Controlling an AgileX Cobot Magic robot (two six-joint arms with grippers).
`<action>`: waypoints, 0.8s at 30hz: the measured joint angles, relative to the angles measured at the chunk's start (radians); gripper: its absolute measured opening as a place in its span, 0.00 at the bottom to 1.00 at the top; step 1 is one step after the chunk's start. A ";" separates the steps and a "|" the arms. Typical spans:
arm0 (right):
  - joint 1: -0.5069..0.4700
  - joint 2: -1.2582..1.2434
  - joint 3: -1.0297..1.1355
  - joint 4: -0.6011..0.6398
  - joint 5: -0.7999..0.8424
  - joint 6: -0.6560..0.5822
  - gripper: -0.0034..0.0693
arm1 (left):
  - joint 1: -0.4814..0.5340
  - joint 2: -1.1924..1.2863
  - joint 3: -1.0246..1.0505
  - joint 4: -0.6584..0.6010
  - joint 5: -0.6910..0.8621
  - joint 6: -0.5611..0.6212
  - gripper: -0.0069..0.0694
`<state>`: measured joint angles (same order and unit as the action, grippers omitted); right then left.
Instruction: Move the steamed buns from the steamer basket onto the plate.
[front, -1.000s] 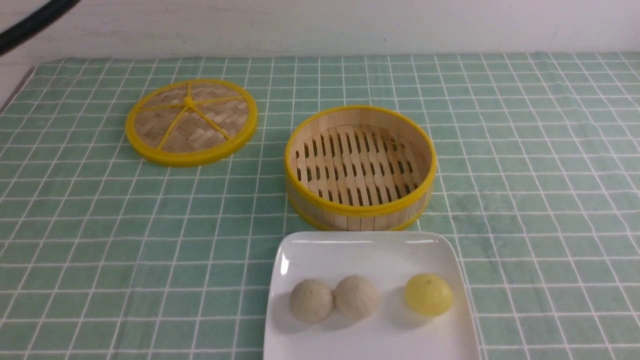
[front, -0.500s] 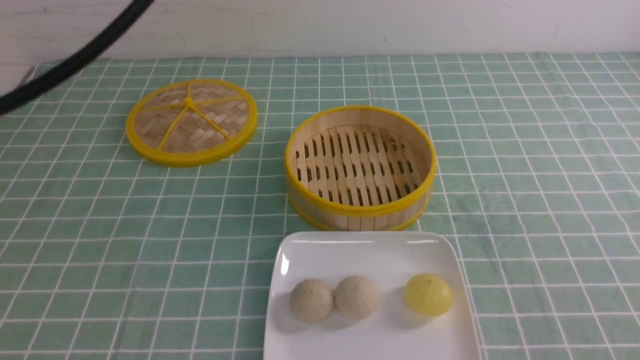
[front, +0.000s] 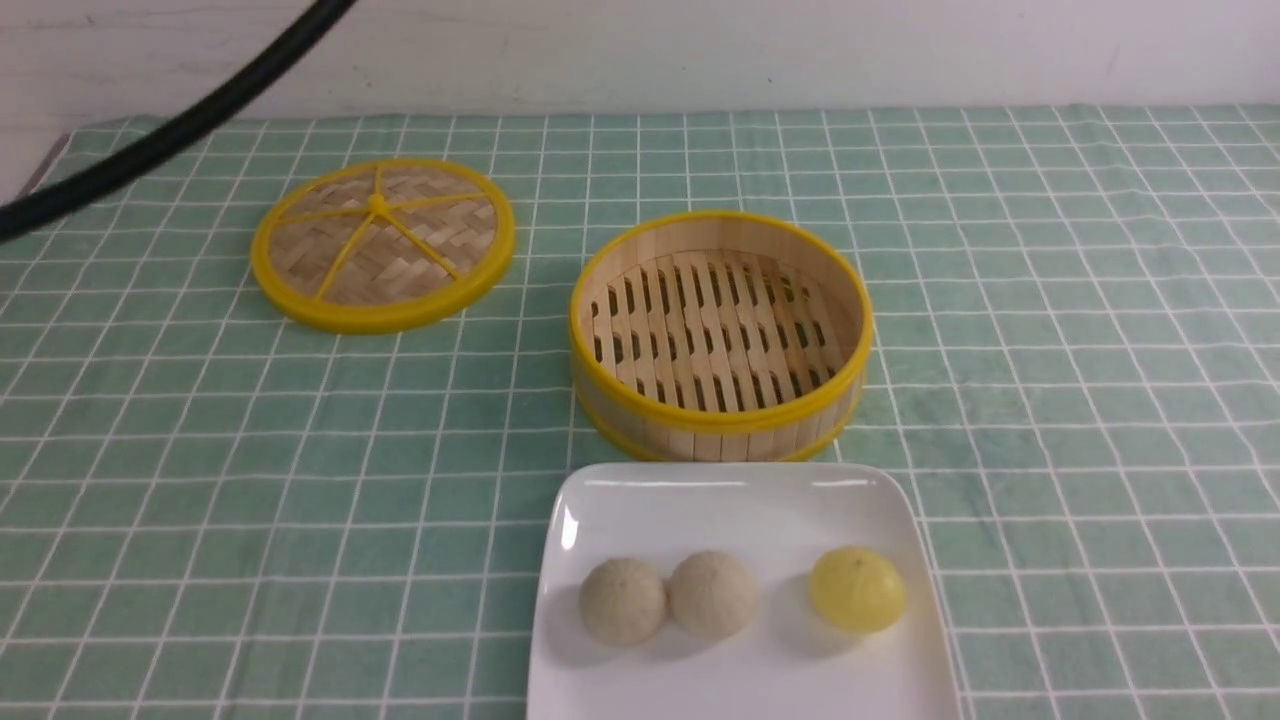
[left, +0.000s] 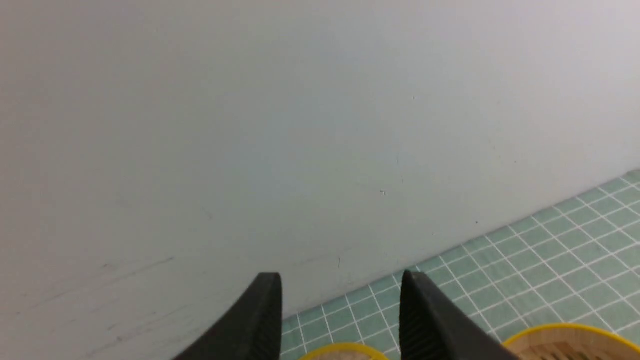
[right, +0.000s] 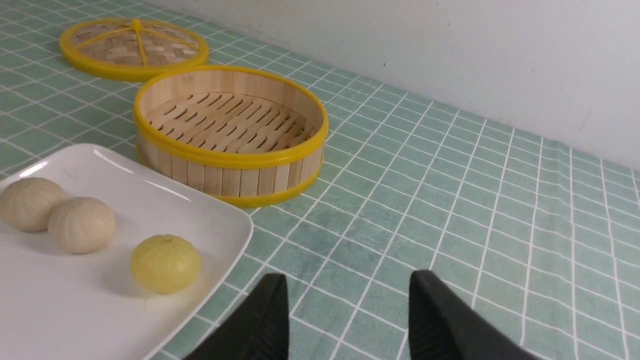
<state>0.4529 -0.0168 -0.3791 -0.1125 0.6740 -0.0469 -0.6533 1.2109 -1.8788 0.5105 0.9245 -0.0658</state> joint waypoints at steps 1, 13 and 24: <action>0.000 0.000 0.000 0.000 0.000 0.000 0.51 | 0.000 0.000 0.000 0.000 -0.004 -0.002 0.55; 0.000 0.000 0.085 0.002 -0.034 0.000 0.44 | 0.000 0.000 0.000 0.004 0.019 -0.022 0.55; 0.000 0.000 0.280 0.107 -0.265 0.000 0.37 | 0.000 0.000 0.000 0.002 0.058 -0.023 0.55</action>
<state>0.4529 -0.0168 -0.0986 -0.0060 0.4086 -0.0469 -0.6533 1.2109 -1.8788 0.5124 0.9827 -0.0886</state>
